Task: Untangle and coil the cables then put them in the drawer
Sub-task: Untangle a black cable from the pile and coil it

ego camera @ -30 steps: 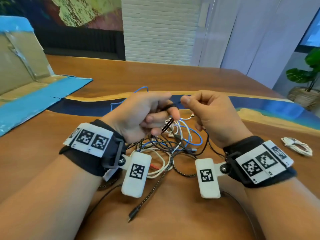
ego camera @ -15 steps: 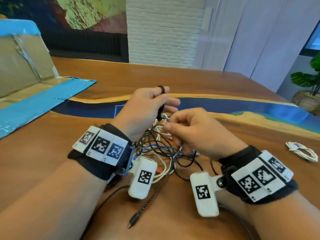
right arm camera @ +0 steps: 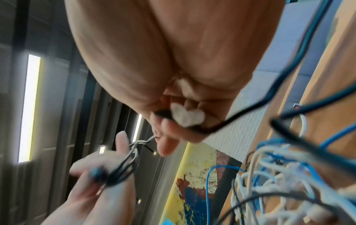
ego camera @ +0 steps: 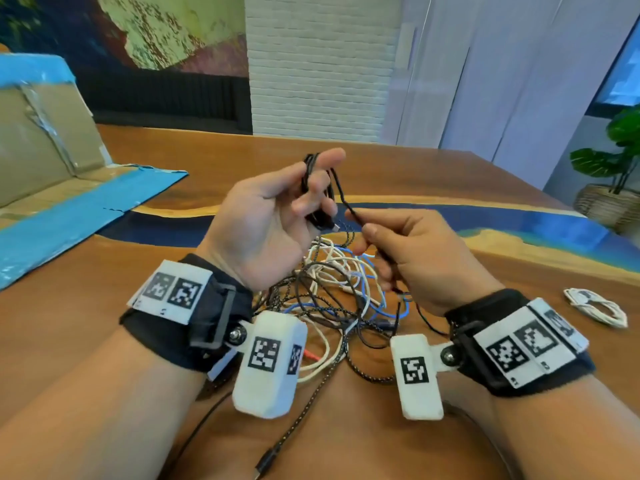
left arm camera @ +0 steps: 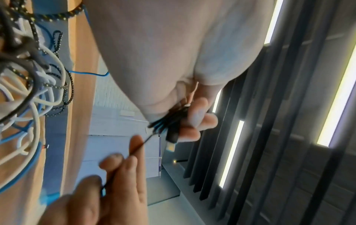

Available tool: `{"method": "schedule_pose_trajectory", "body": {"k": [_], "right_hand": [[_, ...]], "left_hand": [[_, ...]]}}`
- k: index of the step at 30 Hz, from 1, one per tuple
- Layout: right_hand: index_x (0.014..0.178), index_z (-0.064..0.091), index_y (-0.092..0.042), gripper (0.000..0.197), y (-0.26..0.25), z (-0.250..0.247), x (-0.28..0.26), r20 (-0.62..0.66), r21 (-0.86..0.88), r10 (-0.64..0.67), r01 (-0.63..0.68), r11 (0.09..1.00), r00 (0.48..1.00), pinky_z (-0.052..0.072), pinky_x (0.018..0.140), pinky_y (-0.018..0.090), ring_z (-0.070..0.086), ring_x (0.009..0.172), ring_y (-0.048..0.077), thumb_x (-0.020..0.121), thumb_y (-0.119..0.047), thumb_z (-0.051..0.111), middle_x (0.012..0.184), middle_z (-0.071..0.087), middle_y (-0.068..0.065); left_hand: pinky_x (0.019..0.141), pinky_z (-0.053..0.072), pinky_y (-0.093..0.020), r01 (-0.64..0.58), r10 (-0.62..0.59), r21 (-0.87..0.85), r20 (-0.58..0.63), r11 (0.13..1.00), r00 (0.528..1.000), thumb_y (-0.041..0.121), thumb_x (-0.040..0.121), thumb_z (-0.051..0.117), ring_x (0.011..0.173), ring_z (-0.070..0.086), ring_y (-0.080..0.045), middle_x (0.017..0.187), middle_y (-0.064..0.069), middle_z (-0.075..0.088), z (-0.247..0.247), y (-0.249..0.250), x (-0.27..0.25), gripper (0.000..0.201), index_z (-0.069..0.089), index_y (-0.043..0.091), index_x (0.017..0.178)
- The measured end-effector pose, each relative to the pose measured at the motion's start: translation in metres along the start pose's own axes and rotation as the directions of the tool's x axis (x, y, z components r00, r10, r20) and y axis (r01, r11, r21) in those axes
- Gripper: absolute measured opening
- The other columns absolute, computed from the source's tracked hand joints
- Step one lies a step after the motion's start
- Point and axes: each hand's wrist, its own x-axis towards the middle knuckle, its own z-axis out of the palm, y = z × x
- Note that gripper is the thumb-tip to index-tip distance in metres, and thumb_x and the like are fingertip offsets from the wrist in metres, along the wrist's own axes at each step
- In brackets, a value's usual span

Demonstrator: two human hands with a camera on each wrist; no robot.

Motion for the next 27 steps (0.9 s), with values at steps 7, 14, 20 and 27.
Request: {"method": "schedule_pose_trajectory", "body": {"k": [7, 14, 20, 27], "right_hand": [[0.127, 0.065, -0.011, 0.026, 0.0, 0.027, -0.011, 0.312, -0.168, 0.132, -0.082, 0.982, 0.941, 0.054, 0.06, 0.033, 0.06, 0.057, 0.024, 0.102, -0.011, 0.059, 0.068, 0.066, 0.007], [0.081, 0.067, 0.006, 0.021, -0.013, 0.008, -0.009, 0.169, -0.24, -0.071, 0.111, 0.964, 0.983, 0.033, 0.049, 0.013, 0.041, 0.046, 0.004, 0.094, -0.01, 0.07, 0.05, 0.055, -0.008], [0.078, 0.065, 0.001, 0.013, -0.017, -0.005, -0.01, 0.133, -0.045, -0.197, 0.205, 0.978, 0.971, 0.039, 0.047, 0.011, 0.051, 0.043, 0.002, 0.078, 0.004, 0.077, 0.054, 0.063, 0.003], [0.075, 0.075, -0.02, 0.006, -0.011, -0.016, -0.001, -0.166, 0.064, -0.242, 0.255, 0.965, 0.956, 0.021, 0.043, 0.029, 0.031, 0.042, 0.014, 0.076, -0.021, 0.081, 0.057, 0.057, -0.001]], "left_hand": [[0.088, 0.057, -0.03, -0.129, 0.215, 0.343, -0.225, 0.93, 0.95, 0.004, 0.11, 0.035, 0.094, 0.074, -0.02, 0.114, -0.012, 0.077, -0.003, -0.011, 0.008, 0.032, 0.046, -0.001, 0.139], [0.068, 0.052, -0.026, 0.106, -0.001, 0.79, -0.133, 0.604, 0.991, 0.007, 0.104, 0.052, 0.073, 0.065, -0.02, 0.089, -0.004, 0.074, -0.001, -0.017, 0.002, 0.018, 0.07, 0.009, 0.104], [0.049, 0.037, -0.029, 0.239, -0.293, 0.722, -0.053, 0.65, 0.955, 0.029, 0.108, 0.043, 0.043, 0.024, -0.014, 0.047, -0.002, 0.033, 0.002, -0.019, -0.006, 0.045, 0.063, 0.008, 0.074], [0.045, 0.025, -0.025, 0.345, -0.373, 0.379, 0.0, 0.859, 0.928, 0.047, 0.089, 0.049, 0.047, 0.007, -0.015, 0.043, 0.009, 0.022, 0.003, 0.003, -0.008, 0.043, 0.053, 0.019, 0.057]]}}
